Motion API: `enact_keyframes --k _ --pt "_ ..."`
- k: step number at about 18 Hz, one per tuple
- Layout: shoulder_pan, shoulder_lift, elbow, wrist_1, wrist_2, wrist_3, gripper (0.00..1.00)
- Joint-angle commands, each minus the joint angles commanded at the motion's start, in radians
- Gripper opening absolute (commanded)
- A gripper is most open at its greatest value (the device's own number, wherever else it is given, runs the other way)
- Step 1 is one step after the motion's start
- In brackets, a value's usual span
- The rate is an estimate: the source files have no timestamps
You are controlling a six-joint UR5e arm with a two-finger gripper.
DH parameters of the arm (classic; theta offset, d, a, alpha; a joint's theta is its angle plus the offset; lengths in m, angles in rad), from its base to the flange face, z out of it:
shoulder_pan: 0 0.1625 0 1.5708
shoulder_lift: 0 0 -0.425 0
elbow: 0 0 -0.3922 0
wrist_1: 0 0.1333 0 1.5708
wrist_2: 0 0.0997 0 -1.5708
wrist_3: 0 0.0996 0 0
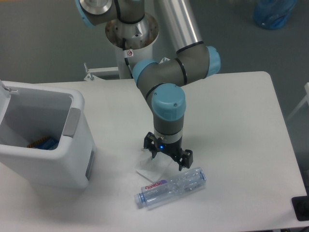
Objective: Place the trash in the trash can
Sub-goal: 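Move the gripper over the crumpled white tissue, then lower the gripper onto the white tissue and close on it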
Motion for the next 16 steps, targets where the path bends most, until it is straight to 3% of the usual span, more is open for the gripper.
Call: enact_keyframes --k 12,15,16 --pt "-0.049 -0.011 -0.049 0.003 0.002 0.003 1.0" --pt "-0.046 -0.012 -0.045 0.0 -0.003 0.005 0.24" --pt "-0.046 -0.012 -0.046 0.0 -0.003 0.005 0.05"
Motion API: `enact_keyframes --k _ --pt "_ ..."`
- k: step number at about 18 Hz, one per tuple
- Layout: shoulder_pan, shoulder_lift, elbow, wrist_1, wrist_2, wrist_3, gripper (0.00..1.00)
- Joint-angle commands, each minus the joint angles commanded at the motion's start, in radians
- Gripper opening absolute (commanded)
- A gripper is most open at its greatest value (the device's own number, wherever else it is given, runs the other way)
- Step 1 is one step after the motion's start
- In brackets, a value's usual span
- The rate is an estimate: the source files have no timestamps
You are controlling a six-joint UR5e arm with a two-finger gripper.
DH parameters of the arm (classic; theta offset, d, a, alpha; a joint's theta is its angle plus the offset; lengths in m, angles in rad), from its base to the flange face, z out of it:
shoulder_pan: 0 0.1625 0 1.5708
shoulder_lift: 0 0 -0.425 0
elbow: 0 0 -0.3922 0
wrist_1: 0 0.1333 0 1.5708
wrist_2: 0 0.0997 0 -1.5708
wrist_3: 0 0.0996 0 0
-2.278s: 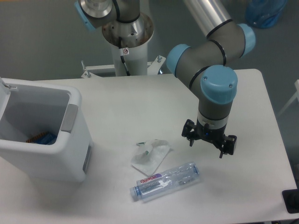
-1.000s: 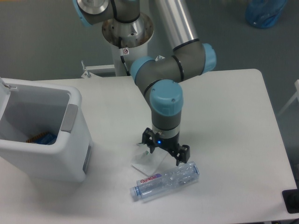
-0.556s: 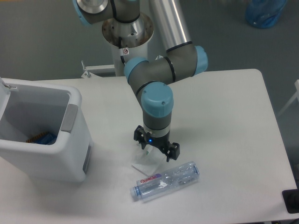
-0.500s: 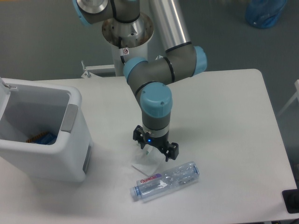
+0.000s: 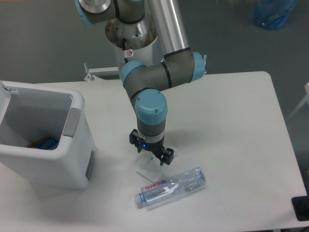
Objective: Place the trash in the trash can
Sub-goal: 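Lower the gripper onto the white tissue and close on it, then lift the tissue and carry it over the white trash bin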
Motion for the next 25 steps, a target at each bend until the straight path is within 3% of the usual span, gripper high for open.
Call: enact_keyframes --k 1,10,16,25 --pt "0.0 0.003 0.0 0.0 -0.002 0.0 0.0" --pt "0.006 0.038 0.038 -0.038 -0.098 0.002 0.0" --pt "0.032 0.098 0.175 -0.27 -0.211 0.002 0.0" --pt "0.061 0.156 0.354 -0.38 -0.454 -0.029 0.0"
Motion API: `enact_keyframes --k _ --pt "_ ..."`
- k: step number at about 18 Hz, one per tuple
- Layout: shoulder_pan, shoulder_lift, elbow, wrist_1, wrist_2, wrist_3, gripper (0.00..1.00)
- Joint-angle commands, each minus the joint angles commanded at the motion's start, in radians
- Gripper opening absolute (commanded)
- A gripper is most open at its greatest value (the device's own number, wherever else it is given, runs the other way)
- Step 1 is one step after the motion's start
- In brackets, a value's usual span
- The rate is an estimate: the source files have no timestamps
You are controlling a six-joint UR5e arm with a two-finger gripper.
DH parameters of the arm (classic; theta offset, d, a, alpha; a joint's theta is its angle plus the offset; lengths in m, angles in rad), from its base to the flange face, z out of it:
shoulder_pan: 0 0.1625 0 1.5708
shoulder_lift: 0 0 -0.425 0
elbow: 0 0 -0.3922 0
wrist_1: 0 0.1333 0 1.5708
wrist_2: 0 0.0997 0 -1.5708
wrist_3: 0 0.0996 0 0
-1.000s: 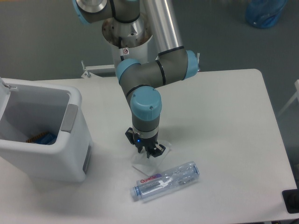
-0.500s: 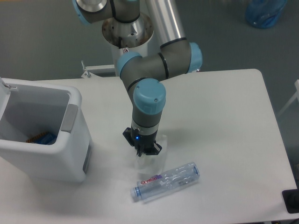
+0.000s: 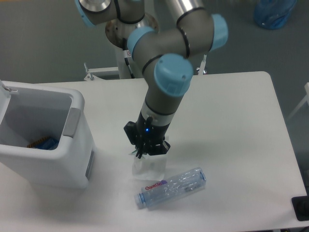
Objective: Place the trash in the trash can
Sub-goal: 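Lift the tissue and carry it over the white trash bin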
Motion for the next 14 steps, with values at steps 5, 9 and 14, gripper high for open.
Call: enact_keyframes --k 5,9,14 --pt "-0.011 0.069 0.038 -0.003 -0.12 -0.1 0.0" --pt "-0.035 0.15 0.031 -0.003 -0.18 -0.132 0.0" --pt "-0.113 0.209 0.005 0.0 -0.183 -0.189 0.0"
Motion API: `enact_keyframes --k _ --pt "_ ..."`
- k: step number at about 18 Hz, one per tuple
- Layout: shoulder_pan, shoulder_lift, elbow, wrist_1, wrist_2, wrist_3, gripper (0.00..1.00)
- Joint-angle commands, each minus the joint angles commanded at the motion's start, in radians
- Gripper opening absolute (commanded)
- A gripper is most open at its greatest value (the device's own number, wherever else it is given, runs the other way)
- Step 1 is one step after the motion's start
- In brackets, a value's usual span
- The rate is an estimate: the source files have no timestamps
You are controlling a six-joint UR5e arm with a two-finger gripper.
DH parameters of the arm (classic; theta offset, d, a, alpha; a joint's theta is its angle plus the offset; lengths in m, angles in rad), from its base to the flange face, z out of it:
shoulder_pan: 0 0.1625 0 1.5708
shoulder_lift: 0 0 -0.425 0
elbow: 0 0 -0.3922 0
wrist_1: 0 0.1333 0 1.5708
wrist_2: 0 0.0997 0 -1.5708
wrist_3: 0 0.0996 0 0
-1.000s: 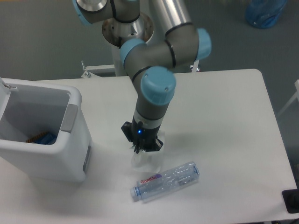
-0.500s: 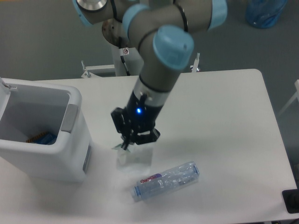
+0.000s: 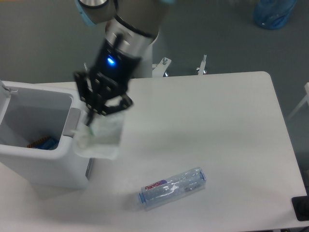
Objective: Place the trash in the trash can
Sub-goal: 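Lift the tissue and carry it over the white trash bin, then open the gripper to drop the tissue into the bin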
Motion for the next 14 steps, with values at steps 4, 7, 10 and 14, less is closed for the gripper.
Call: enact_keyframes --k 4,7,10,14 --pt "-0.071 0.015 -0.058 0.009 0.008 -0.008 0.0" --pt "-0.103 0.011 -0.074 0.011 0.008 -0.012 0.0" --pt "-0.12 0.011 -0.091 0.012 0.008 -0.012 0.08" --pt "-0.12 0.012 -0.097 0.053 0.008 -0.006 1.0"
